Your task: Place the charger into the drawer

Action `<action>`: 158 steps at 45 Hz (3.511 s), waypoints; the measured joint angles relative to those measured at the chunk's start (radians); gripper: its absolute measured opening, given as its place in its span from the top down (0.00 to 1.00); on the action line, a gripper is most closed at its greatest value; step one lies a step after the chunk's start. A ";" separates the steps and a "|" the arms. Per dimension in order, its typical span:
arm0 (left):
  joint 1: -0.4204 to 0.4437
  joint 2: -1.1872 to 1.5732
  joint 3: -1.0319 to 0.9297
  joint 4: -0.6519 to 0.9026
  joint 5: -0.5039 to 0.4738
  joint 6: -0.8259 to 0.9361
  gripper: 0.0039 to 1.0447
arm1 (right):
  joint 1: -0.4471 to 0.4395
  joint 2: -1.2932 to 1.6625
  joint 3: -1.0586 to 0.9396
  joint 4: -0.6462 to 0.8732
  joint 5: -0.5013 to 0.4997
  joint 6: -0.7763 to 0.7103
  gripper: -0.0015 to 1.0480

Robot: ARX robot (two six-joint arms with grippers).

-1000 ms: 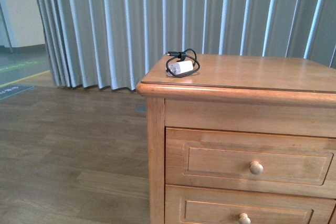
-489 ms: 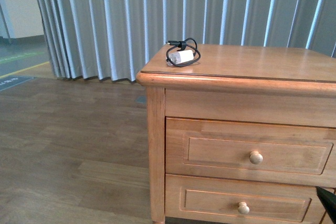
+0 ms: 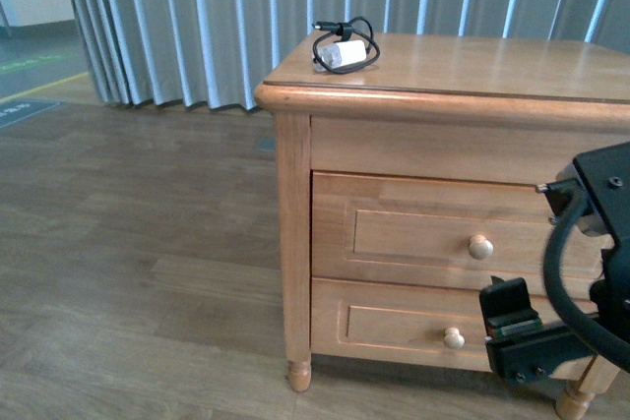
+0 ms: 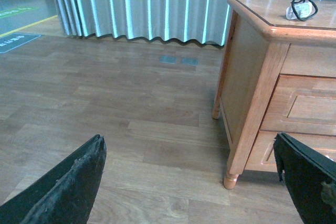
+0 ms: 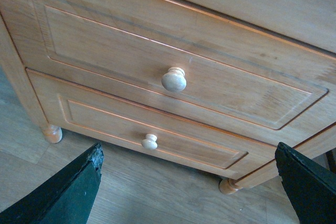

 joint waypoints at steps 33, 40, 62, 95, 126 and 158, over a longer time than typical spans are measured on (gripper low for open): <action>0.000 0.000 0.000 0.000 0.000 0.000 0.06 | -0.048 0.434 0.388 0.069 0.108 0.019 0.08; 0.000 0.000 0.000 0.000 0.000 0.000 0.06 | -0.045 0.455 0.418 0.067 0.109 0.025 0.08; 0.000 0.000 0.000 0.000 0.000 0.000 0.06 | -0.006 0.502 0.468 0.063 0.123 0.045 0.08; 0.000 0.000 0.000 0.000 0.000 0.000 0.06 | -0.013 0.546 0.520 0.065 0.139 0.051 0.08; 0.000 0.000 0.000 0.000 0.000 0.000 0.06 | -0.019 0.550 0.523 0.065 0.141 0.052 0.57; 0.000 0.000 0.000 0.000 0.000 0.000 0.06 | -0.019 0.551 0.522 0.068 0.148 0.050 0.77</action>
